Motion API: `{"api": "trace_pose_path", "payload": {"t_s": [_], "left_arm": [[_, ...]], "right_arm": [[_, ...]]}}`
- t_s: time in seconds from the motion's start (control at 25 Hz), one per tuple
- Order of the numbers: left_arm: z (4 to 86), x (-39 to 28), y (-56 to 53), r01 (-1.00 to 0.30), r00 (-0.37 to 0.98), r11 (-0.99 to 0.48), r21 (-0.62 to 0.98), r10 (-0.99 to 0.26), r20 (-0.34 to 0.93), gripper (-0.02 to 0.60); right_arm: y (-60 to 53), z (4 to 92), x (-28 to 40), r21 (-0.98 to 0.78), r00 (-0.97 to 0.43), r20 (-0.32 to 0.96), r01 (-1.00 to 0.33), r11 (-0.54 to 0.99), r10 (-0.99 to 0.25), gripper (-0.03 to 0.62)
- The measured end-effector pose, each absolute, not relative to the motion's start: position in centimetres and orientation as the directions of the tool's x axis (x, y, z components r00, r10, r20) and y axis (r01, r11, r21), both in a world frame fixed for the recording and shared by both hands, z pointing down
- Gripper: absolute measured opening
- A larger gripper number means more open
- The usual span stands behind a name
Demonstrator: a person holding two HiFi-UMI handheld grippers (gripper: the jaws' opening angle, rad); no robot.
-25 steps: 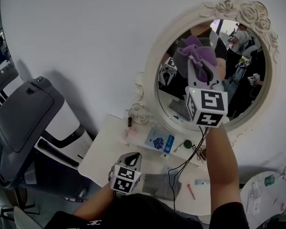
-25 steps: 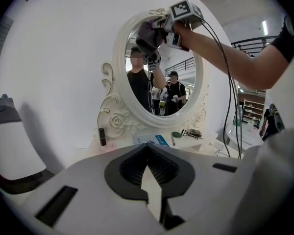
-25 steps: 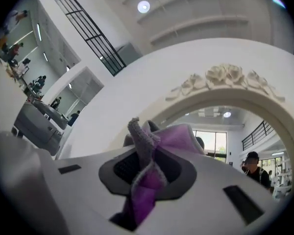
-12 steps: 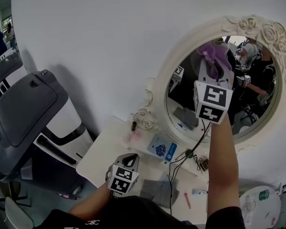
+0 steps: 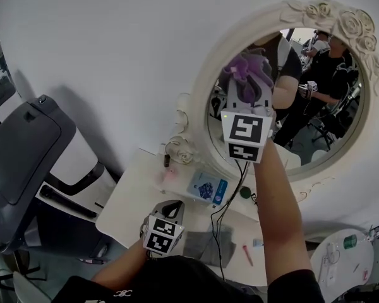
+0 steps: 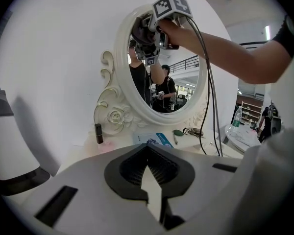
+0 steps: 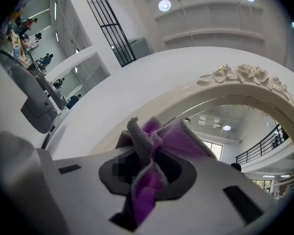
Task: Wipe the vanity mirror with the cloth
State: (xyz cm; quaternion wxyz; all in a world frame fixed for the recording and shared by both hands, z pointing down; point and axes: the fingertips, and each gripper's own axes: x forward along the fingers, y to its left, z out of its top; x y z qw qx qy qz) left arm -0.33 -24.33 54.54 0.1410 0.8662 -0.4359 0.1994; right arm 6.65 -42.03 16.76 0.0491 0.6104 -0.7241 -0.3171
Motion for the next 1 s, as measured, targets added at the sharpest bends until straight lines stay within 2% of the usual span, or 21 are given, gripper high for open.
{"api": "trace_pose_path", "payload": {"t_s": [0.6, 1.0], "left_arm": [[54.8, -1.4, -24.4, -0.828, 0.525, -0.555, 0.085, -0.711, 0.468, 0.002], [54.6, -1.5, -23.9, -0.827, 0.52, -0.557, 0.07, -0.713, 0.471, 0.002]], "right_arm": [[-43.4, 28.6, 4.8, 0.517, -0.296, -0.141, -0.836, 0.185, -0.945, 0.055], [-43.2, 37.4, 6.1, 0.474, -0.272, 0.035, -0.842, 0.256, -0.962, 0.055]]}}
